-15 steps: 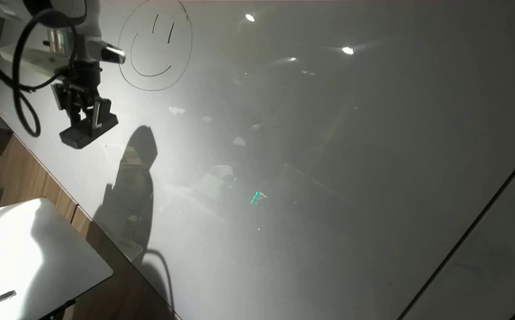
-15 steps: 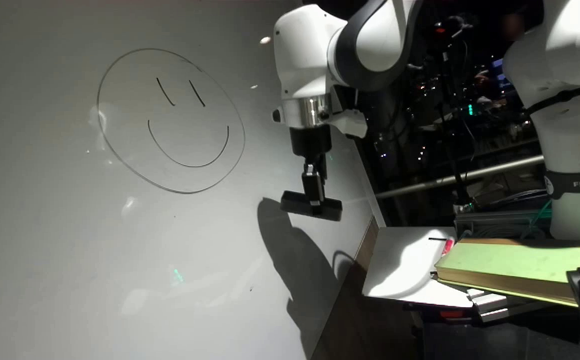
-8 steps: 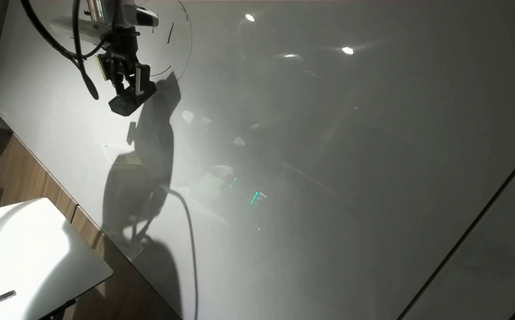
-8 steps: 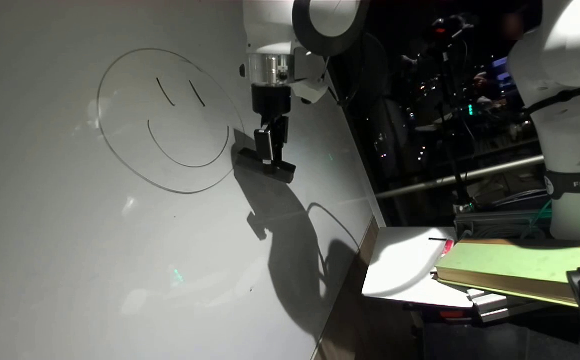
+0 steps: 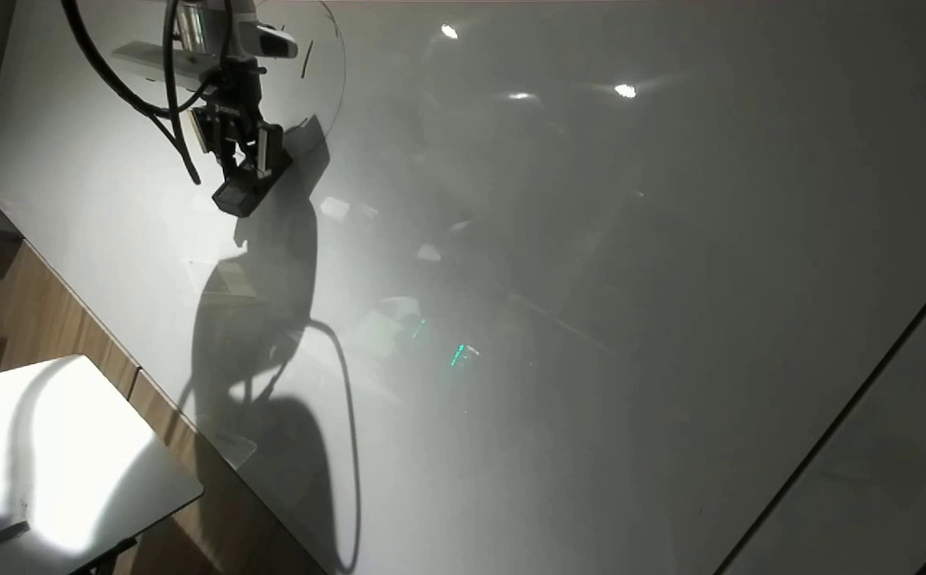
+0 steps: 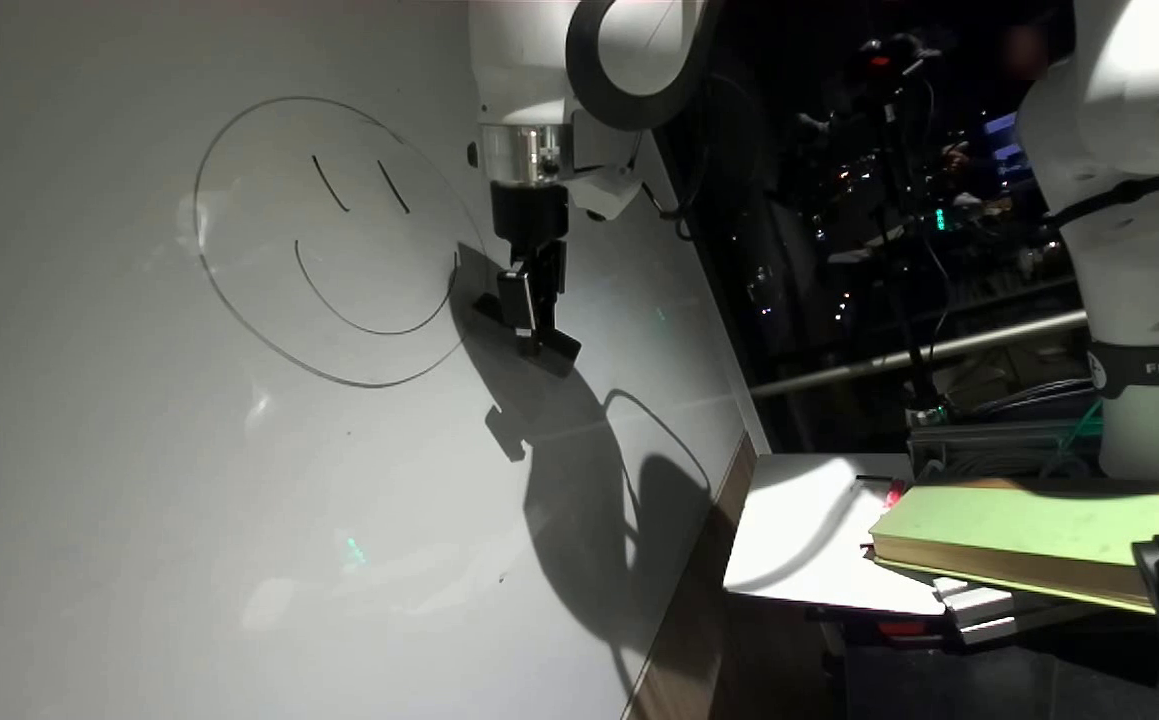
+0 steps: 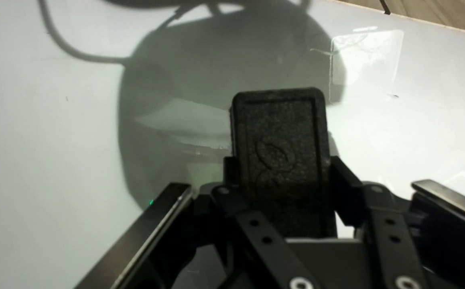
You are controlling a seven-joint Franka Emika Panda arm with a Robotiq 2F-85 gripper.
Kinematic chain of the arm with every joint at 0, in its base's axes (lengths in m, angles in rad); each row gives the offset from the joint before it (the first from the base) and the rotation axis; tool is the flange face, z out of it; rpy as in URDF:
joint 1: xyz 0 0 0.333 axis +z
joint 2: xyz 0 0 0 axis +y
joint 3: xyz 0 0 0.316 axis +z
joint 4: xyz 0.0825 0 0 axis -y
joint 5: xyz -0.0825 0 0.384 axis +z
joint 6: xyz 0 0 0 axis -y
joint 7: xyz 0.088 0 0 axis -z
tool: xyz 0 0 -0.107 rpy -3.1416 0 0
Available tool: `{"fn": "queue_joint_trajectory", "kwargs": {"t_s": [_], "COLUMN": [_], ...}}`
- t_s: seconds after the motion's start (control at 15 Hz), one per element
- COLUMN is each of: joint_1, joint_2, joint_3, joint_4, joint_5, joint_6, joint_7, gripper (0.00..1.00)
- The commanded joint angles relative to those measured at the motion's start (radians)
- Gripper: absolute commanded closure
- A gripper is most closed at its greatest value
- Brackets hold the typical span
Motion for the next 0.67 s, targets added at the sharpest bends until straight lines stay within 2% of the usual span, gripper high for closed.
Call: {"fn": "queue_joint_trajectory", "kwargs": {"t_s": [0.0, 0.6], "joint_1": [-0.003, 0.004], "joint_2": [0.038, 0.097], "joint_3": [0.023, 0.028], "joint_4": [0.084, 0.211], "joint_5": [-0.007, -0.009], "joint_6": [-0.036, -0.101], "joint_7": [0.028, 0.042], "gripper": [0.70, 0.70]}}
